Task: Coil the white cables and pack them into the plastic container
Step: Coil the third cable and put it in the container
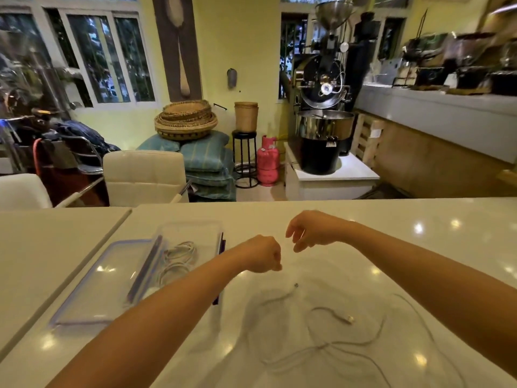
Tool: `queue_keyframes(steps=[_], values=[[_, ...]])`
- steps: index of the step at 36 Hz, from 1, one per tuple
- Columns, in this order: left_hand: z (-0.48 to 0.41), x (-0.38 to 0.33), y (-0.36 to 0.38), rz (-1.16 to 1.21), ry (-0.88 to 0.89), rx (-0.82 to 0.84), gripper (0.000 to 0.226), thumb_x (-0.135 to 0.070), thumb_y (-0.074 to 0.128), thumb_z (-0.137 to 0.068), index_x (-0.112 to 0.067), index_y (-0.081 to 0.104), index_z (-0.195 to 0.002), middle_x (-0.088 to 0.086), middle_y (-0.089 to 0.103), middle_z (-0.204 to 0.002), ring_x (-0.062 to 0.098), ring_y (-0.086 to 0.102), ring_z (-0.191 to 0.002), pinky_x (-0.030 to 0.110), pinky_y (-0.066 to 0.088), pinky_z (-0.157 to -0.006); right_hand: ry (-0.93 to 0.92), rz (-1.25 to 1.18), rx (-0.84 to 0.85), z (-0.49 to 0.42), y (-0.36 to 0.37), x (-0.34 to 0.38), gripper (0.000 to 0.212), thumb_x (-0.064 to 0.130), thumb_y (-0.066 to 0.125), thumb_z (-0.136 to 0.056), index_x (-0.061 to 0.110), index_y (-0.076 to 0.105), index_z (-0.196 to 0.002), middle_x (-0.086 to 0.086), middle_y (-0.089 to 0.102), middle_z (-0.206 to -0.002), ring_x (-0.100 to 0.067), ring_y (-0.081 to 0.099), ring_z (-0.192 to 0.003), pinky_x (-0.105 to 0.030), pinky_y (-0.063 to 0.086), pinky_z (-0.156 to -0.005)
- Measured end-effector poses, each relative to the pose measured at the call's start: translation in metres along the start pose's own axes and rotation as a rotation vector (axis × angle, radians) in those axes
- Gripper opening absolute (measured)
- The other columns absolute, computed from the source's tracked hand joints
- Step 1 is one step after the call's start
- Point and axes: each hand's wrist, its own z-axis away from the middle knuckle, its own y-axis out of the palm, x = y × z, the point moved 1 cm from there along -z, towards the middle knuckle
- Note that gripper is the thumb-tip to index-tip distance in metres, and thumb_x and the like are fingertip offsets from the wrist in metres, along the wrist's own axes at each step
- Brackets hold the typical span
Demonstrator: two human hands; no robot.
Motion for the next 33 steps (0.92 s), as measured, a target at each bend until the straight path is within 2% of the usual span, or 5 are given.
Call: queue_keyframes(steps=[9,15,18,22,33], values=[[-0.022,-0.005,0.038,0.105,-0.238,0.215,0.033,-0.017,0.041,-0.095,-0.009,0.051,-0.063,-0.001,0.059,-0.037,0.007,0.056,-0.034,0.020,0.047,-0.049,0.126,-0.196,0.108,0.012,0.056,-0.040,0.045,0.024,0.063,-0.084,0.005,0.051,-0.123,-0.018,0.064,-0.112,-0.009,0.057,-0.063,-0.019,0.049,-0.059],[-0.015,-0.009,0.044,-0.029,-0.255,0.180,0.028,-0.013,0.056,-0.081,-0.016,0.047,-0.054,0.000,0.048,-0.057,0.010,0.045,-0.048,0.015,0.039,-0.049,0.042,-0.162,0.043,0.007,0.081,-0.033,0.036,0.022,0.061,-0.085,0.003,0.057,-0.115,-0.013,0.063,-0.093,-0.008,0.055,-0.056,-0.012,0.040,-0.051],[-0.015,-0.005,0.044,0.137,-0.241,0.216,0.021,-0.011,0.053,-0.084,-0.014,0.054,-0.064,0.001,0.061,-0.070,0.006,0.056,-0.045,0.017,0.047,-0.053,-0.006,-0.144,0.016,0.007,0.086,-0.029,0.026,0.015,0.060,-0.084,-0.003,0.063,-0.103,-0.008,0.058,-0.086,-0.017,0.052,-0.077,-0.013,0.034,-0.054],[-0.006,-0.009,0.033,0.461,-0.299,0.209,0.039,-0.011,0.030,-0.092,-0.003,0.059,-0.066,0.022,0.073,-0.095,0.013,0.063,-0.046,0.023,0.052,-0.058,0.003,-0.166,-0.050,0.004,0.075,-0.028,0.015,0.010,0.058,-0.087,0.008,0.056,-0.072,0.002,0.053,-0.063,-0.009,0.051,-0.053,-0.012,0.040,-0.046],[-0.009,-0.021,-0.055,1.160,-0.149,-0.227,0.061,-0.045,0.032,-0.096,0.010,0.055,-0.112,0.015,0.063,-0.080,0.024,0.062,-0.072,0.032,0.051,-0.068,-0.202,-0.195,-0.861,0.035,-0.023,-0.005,0.012,0.010,0.057,-0.086,-0.002,0.059,-0.085,-0.019,0.066,-0.082,-0.022,0.054,-0.070,-0.029,0.043,-0.064]])
